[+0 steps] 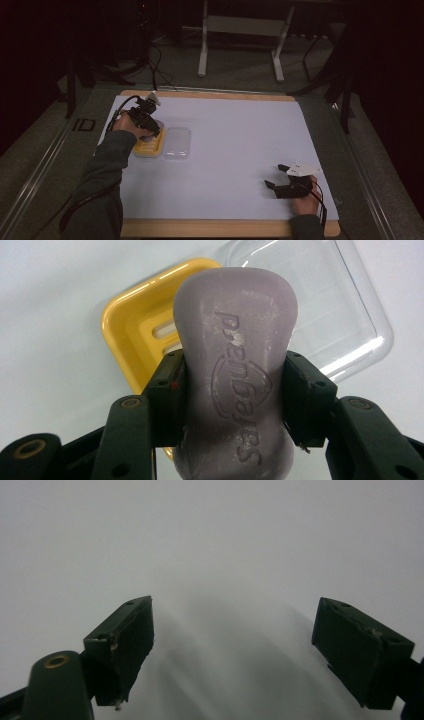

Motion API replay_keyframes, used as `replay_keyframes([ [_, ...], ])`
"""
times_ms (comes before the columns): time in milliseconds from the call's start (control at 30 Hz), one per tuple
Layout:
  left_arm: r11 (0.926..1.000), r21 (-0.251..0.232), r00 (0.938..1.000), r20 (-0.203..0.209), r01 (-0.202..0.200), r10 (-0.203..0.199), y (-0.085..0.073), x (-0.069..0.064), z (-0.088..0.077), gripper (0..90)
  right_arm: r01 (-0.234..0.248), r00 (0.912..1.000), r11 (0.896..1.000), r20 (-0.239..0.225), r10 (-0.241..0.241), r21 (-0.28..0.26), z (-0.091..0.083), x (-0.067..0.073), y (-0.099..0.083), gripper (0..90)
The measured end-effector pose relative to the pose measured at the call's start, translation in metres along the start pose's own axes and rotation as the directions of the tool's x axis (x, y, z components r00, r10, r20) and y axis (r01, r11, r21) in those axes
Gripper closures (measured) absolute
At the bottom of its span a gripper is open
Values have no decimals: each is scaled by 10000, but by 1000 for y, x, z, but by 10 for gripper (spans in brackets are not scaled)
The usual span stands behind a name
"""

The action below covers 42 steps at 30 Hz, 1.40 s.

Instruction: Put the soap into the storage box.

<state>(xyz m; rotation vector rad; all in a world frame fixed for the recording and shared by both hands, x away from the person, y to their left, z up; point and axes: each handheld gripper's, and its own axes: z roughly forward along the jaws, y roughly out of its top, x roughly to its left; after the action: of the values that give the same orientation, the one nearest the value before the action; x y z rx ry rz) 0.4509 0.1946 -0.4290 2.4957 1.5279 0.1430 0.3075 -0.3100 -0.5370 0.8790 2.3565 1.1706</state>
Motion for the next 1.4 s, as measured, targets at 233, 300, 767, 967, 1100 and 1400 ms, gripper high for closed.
replay_keyframes([
  [233, 9994, 18, 9994, -71, 336, -336, -1, 4, 4, 496, 8, 10000, 10000, 13, -8, 22, 0, 0, 0, 168],
  [300, 9992, 11, 9992, -80, 402, -402, -1, 5, 6, 496, 7, 10000, 10000, 5, -7, 28, 0, 0, 0, 168],
  [767, 9926, 136, 9926, -192, 1204, -1201, -1, 8, 20, 496, -8, 10000, 10000, 23, 8, 61, 0, 0, 0, 168],
  [967, 9909, 218, 9910, -207, 1331, -1326, -1, 9, 26, 496, -9, 10000, 10000, 19, 9, 67, 0, 0, 0, 169],
  [1100, 9885, 173, 9885, -183, 1505, -1502, -4, 9, 31, 496, 10, 10000, 10000, 26, -10, 73, 0, 0, 0, 168],
  [1400, 9872, 360, 9878, -184, 1551, -1545, -8, 10, 43, 495, 3, 10000, 10000, 29, -3, 77, 0, 0, 0, 168],
])
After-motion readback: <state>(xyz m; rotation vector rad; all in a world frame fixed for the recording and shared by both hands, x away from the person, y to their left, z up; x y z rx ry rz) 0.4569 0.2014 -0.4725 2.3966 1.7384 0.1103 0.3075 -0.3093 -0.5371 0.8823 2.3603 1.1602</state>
